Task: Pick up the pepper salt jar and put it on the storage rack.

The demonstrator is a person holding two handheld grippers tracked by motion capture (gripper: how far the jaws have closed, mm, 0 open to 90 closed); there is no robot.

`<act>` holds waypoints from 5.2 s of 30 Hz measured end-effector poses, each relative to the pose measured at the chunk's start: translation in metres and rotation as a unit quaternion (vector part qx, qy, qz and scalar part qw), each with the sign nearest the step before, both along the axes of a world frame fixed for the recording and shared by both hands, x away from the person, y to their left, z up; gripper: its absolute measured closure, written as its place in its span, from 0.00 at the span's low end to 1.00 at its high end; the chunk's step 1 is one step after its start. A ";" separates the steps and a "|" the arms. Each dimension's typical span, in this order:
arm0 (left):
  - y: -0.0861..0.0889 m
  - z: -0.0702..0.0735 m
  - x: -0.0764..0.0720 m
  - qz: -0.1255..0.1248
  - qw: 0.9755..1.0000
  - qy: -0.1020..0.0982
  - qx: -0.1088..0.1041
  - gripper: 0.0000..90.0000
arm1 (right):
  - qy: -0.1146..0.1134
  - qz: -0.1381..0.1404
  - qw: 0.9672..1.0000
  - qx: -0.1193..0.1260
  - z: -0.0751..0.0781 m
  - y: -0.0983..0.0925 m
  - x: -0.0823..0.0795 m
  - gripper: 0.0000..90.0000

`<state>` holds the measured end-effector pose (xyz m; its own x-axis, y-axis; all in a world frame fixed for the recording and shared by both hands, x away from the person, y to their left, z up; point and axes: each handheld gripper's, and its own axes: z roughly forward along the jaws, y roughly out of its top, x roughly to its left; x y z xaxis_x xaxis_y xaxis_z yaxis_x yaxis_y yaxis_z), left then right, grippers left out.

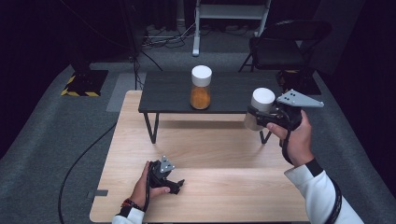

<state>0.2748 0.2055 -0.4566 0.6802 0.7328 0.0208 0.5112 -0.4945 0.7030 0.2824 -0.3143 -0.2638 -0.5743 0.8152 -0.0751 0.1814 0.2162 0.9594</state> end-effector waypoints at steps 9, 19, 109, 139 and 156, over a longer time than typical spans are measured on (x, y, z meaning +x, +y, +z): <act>0.000 0.000 0.000 0.000 1.000 0.000 0.000 0.00 | -0.011 -0.004 1.000 0.006 0.011 0.008 0.007 0.38; 0.000 0.000 0.000 0.000 1.000 0.000 0.000 0.00 | -0.028 -0.006 0.999 0.018 0.015 0.015 0.018 0.38; 0.000 0.000 -0.001 -0.001 1.000 -0.001 0.000 0.01 | -0.037 -0.048 0.998 -0.031 -0.001 0.039 0.068 0.01; 0.000 0.000 0.000 -0.001 1.000 -0.001 0.000 0.01 | -0.063 -0.002 0.997 -0.046 -0.018 -0.005 0.006 0.00; 0.000 0.000 0.000 -0.002 1.000 -0.001 0.000 0.00 | -0.049 0.009 0.997 -0.051 -0.052 -0.022 -0.016 0.00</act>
